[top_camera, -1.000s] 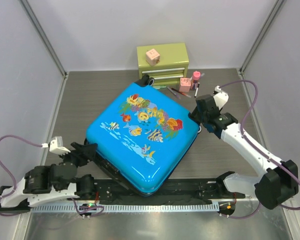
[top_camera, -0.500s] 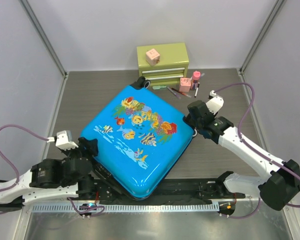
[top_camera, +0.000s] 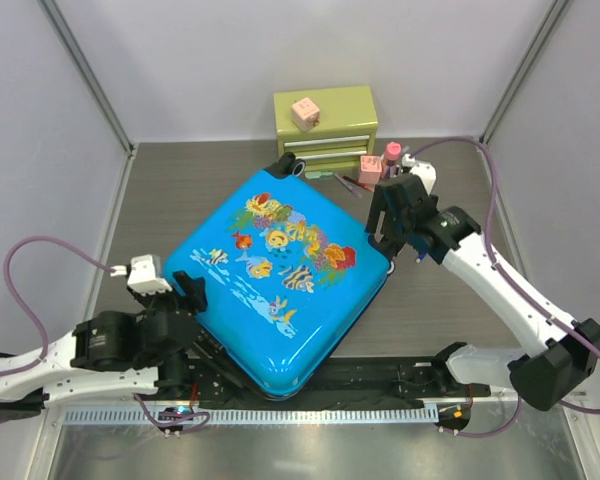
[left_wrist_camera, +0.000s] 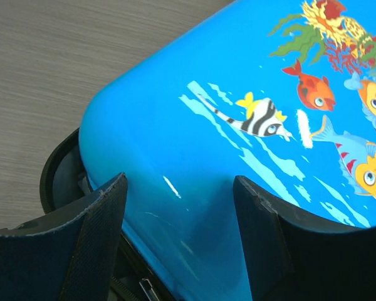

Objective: Pack the luggage
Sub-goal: Zip the luggage at the center of the board.

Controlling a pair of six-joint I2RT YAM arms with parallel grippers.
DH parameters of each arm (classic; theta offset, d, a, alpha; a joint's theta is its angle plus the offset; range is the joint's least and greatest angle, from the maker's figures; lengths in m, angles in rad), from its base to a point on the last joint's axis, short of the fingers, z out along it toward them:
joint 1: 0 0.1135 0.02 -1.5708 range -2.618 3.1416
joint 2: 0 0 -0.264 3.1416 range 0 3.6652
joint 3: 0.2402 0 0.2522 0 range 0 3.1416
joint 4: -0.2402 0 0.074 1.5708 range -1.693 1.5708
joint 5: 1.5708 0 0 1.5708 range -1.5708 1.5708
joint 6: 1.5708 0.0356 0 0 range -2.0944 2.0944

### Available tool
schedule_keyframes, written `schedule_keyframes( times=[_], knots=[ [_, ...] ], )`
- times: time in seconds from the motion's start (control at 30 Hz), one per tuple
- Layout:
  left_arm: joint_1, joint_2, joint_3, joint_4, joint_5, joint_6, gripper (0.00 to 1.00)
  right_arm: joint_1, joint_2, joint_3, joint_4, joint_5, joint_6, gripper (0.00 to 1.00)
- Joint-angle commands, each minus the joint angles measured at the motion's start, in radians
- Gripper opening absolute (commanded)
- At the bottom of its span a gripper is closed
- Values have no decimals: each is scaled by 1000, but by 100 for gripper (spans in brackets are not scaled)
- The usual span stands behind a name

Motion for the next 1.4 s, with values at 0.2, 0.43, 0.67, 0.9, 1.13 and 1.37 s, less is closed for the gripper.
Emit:
schedule_keyframes(
  times=[0.2, 0.43, 0.67, 0.9, 1.13, 1.37],
  knots=[
    [39, 78, -32, 340, 130, 215, 72, -130, 196, 111, 82, -334, -152, 85],
    [271, 241, 30, 505, 365, 389, 73, -138, 229, 68, 138, -379, -146, 86],
    [576, 305, 122, 536, 641, 452, 88, -185, 259, 57, 155, -419, -149, 86],
    [832, 204, 141, 424, 666, 401, 100, -225, 290, 46, 161, -480, -177, 87],
    [840, 158, 110, 220, 586, 240, 100, -262, 337, 49, 184, -547, -197, 88],
    [840, 25, 26, 86, 453, 82, 96, -271, 391, 53, 202, -581, -210, 88]
  ],
)
